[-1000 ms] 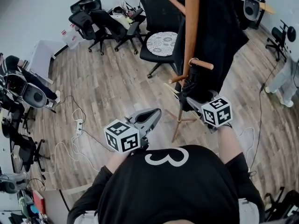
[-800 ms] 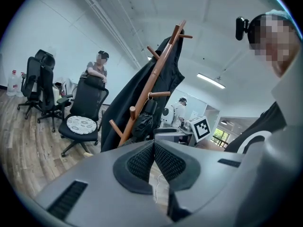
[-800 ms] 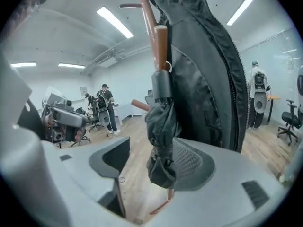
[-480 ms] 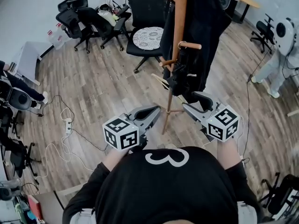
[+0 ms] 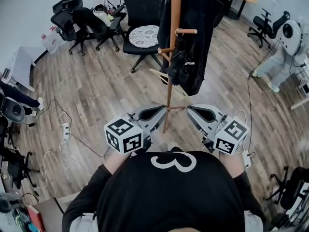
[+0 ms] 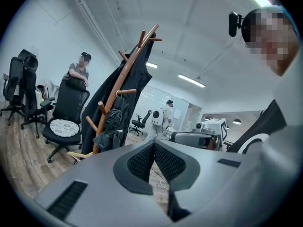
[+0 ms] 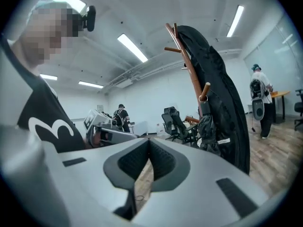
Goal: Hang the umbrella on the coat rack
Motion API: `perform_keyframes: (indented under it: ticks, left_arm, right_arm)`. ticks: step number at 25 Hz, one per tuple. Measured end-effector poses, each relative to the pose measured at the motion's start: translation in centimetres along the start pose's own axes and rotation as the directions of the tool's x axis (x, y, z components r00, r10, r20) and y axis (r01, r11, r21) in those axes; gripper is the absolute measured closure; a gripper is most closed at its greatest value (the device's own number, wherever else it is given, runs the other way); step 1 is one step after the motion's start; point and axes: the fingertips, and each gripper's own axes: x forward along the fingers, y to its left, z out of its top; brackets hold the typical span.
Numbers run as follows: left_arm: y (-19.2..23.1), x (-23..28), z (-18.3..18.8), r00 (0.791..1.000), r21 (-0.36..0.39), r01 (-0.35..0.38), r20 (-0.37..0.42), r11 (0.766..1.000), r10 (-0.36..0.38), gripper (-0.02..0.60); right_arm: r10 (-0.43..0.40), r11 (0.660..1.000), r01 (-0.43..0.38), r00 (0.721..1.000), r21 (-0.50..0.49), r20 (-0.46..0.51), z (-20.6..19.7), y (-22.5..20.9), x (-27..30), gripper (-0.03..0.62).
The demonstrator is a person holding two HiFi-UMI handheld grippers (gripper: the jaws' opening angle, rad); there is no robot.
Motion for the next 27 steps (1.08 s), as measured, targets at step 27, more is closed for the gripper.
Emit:
perform_keyframes:
  ticks: [27]
  left_arm:
    - [-3.8,-1.9,-0.8,0.999,0.044,0.034,-0.005,0.998,-0.034,0.566]
  right_arm:
    - [-0.029,0.995,0.029,1.0,0.098,-0.002,-2.8,2.8,-1.9,0.568]
